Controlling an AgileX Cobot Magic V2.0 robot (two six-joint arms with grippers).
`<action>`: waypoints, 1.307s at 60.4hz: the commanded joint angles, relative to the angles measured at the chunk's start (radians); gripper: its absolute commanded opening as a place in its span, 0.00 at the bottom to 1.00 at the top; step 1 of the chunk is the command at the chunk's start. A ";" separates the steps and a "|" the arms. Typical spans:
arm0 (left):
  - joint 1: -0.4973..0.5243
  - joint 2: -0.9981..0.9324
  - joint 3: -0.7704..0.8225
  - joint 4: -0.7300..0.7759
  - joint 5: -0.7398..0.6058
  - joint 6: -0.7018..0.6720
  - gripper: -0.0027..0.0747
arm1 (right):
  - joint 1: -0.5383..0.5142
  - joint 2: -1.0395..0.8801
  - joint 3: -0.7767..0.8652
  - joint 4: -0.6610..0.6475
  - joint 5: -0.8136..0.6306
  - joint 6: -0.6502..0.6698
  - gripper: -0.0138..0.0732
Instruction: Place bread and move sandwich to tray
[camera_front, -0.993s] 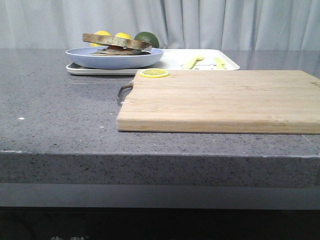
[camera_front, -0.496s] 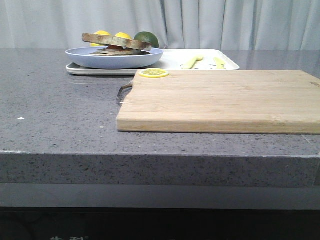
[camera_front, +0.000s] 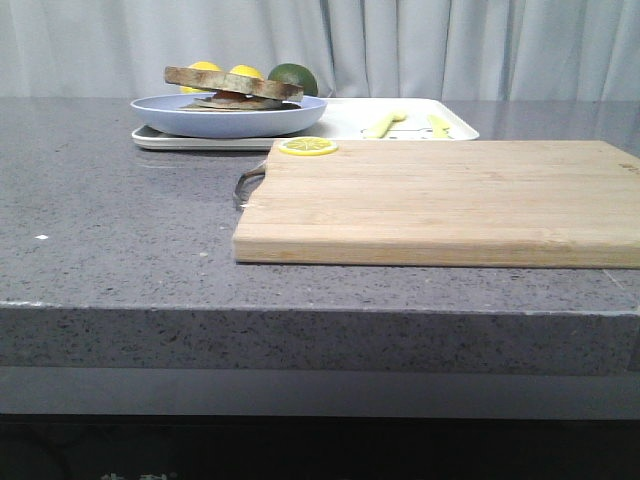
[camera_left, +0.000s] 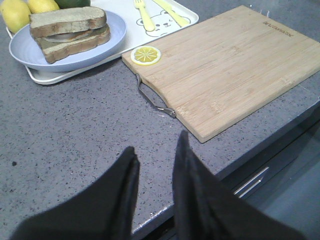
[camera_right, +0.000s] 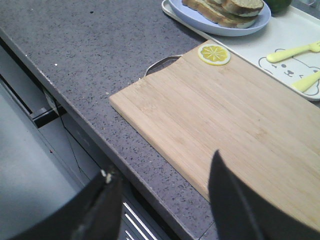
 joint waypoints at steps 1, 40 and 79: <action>-0.006 0.002 -0.027 0.000 -0.083 -0.008 0.12 | 0.001 0.002 -0.028 0.005 -0.079 -0.003 0.34; 0.084 -0.078 0.110 -0.018 -0.245 -0.008 0.01 | 0.001 0.003 -0.028 0.005 -0.078 -0.003 0.08; 0.467 -0.559 0.674 0.088 -0.607 -0.233 0.01 | 0.000 0.003 -0.028 0.005 -0.078 -0.003 0.08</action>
